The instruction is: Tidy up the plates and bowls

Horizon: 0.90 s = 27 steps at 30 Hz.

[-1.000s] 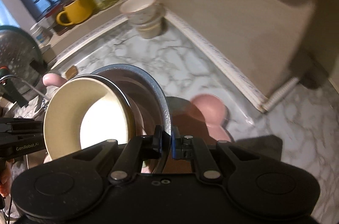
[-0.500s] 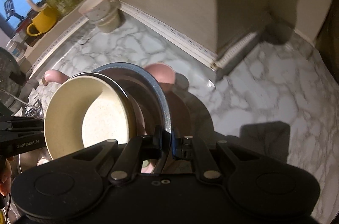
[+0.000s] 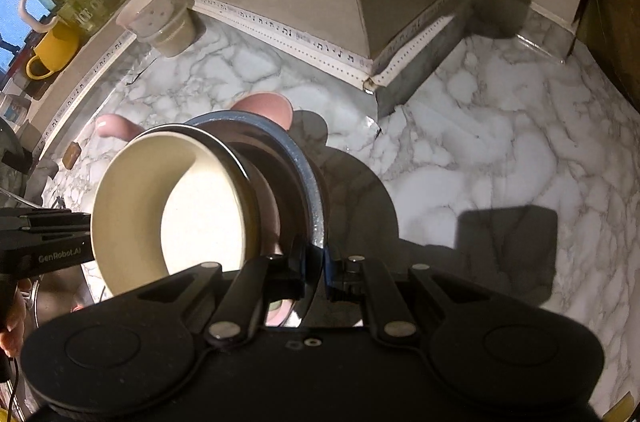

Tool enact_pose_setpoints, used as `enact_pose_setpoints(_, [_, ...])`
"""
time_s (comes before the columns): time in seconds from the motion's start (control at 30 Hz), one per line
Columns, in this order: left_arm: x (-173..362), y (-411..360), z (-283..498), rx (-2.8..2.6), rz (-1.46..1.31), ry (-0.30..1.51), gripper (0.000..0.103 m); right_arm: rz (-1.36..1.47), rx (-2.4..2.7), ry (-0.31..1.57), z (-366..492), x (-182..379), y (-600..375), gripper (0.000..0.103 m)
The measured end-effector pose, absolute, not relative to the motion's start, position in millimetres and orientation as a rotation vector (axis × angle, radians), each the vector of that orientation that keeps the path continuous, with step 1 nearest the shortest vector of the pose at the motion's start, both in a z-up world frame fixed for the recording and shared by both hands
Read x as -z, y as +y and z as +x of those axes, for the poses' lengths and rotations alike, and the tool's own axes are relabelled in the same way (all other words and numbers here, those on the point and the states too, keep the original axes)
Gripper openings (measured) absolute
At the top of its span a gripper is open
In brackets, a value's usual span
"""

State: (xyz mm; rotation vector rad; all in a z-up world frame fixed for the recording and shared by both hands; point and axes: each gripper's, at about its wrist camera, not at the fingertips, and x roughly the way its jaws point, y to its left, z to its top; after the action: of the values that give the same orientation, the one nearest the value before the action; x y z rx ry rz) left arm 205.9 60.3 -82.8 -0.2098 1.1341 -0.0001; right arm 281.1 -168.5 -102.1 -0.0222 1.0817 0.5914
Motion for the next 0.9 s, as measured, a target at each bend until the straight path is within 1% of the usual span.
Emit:
enact_pose_setpoints(0.4, [96,67,216,-0.019,-0.191,1.171,0.013,0.000,-0.592,1.120,285,118,-162,0.010])
enact_pose_setpoints(0.67, [87,76,218,-0.039,-0.180,1.161,0.013,0.004,-0.613,1.104,288,112,-153,0.010])
enact_pose_setpoints(0.9, [98,79,219,-0.046,-0.177,1.194,0.014,-0.002,-0.614,1.139,290,124,-147,0.010])
